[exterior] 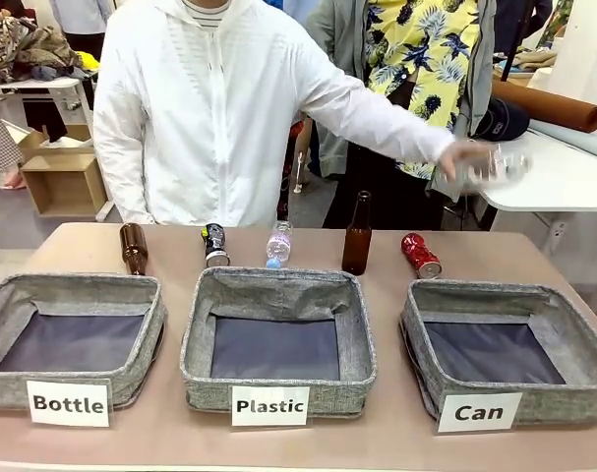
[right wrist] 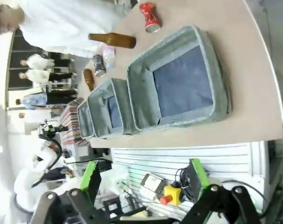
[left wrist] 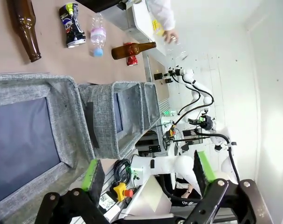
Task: Sort the can waste into the basket.
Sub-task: Pick up the can waste from the table and place it in the right Fabric basket.
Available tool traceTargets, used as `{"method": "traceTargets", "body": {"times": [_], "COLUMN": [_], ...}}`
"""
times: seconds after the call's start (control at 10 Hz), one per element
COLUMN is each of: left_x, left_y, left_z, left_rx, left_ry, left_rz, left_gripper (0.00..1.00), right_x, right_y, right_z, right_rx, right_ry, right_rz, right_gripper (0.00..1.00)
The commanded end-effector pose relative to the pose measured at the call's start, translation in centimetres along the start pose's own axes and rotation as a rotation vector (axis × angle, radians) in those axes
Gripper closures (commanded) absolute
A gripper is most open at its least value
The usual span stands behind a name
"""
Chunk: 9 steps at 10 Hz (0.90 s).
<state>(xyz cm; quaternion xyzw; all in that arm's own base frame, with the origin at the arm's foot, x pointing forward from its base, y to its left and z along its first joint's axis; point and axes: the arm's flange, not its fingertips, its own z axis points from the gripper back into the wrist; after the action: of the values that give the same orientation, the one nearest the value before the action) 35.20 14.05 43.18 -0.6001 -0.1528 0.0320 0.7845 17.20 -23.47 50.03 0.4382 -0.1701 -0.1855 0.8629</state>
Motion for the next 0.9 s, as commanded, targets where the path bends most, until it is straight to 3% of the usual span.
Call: {"method": "traceTargets", "body": {"times": [0.0, 0.2, 0.4, 0.8], "left_x": [-0.2, -0.2, -0.2, -0.2], "left_y": [0.0, 0.0, 0.0, 0.0], "left_z": [0.1, 0.1, 0.1, 0.1], "left_rx": [-0.006, -0.006, -0.006, -0.006], "left_ry": [0.010, 0.010, 0.010, 0.010], "left_rz": [-0.027, -0.027, -0.027, -0.027], "left_gripper": [0.00, 0.00, 0.00, 0.00], "right_x": [-0.4, -0.8, 0.1, 6.7], "right_y": [-2.5, -3.0, -1.1, 8.8], "right_z": [-0.7, -0.6, -2.3, -14.3], "right_rx": [0.064, 0.064, -0.005, -0.278], "right_ry": [-0.018, -0.045, -0.084, 0.016], "right_rz": [-0.016, -0.009, -0.003, 0.222], "right_gripper": [0.00, 0.00, 0.00, 0.00]}}
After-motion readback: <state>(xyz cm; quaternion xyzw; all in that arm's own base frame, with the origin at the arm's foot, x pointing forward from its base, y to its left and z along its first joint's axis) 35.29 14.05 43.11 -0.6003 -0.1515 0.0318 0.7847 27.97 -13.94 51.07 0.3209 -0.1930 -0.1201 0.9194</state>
